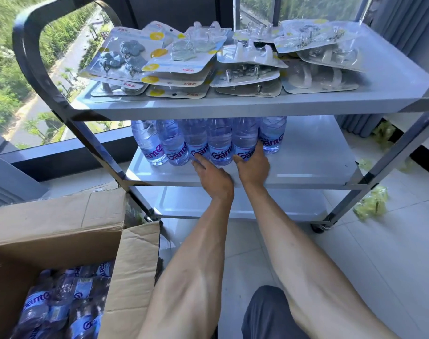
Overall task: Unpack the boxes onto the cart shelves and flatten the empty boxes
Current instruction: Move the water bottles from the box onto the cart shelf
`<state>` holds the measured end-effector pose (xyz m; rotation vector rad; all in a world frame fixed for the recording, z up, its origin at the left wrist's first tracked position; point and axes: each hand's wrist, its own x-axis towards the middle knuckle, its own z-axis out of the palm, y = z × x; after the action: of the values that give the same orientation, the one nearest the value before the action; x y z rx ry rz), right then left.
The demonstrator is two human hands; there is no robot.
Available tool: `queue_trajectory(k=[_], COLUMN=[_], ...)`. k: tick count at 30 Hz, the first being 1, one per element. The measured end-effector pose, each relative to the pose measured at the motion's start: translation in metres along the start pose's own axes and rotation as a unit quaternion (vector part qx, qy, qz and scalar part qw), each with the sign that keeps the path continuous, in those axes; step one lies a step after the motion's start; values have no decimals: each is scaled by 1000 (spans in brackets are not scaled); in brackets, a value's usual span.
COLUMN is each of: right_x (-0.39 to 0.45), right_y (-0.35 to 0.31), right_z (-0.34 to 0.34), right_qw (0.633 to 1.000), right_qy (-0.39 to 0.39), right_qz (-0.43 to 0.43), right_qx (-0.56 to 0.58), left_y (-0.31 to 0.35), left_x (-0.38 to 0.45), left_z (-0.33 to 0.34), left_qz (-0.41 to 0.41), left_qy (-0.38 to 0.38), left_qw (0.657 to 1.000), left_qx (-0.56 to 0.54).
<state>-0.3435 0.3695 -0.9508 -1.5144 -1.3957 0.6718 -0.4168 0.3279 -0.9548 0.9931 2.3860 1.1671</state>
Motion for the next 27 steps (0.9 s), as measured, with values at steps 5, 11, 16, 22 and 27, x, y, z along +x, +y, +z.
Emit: queue_trajectory(k=[5, 11, 16, 22, 27], right_x=[0, 39, 49, 29, 16], right_y=[3, 8, 14, 23, 20], right_z=[-21, -33, -32, -25, -31], right_qw=[978, 990, 992, 994, 993], right_qy=[201, 94, 76, 88, 66], right_qz=[-19, 78, 82, 59, 89], right_qx=[60, 64, 65, -34, -49], left_y=[-1, 0, 8, 5, 6], left_x=[0, -3, -2, 4, 5], left_z=[0, 0, 3, 10, 9], left_qz=[4, 16, 5, 3, 5], left_qy=[8, 7, 14, 14, 6], left_qw=[1000, 999, 999, 998, 999], left_qx=[15, 41, 28, 63, 49])
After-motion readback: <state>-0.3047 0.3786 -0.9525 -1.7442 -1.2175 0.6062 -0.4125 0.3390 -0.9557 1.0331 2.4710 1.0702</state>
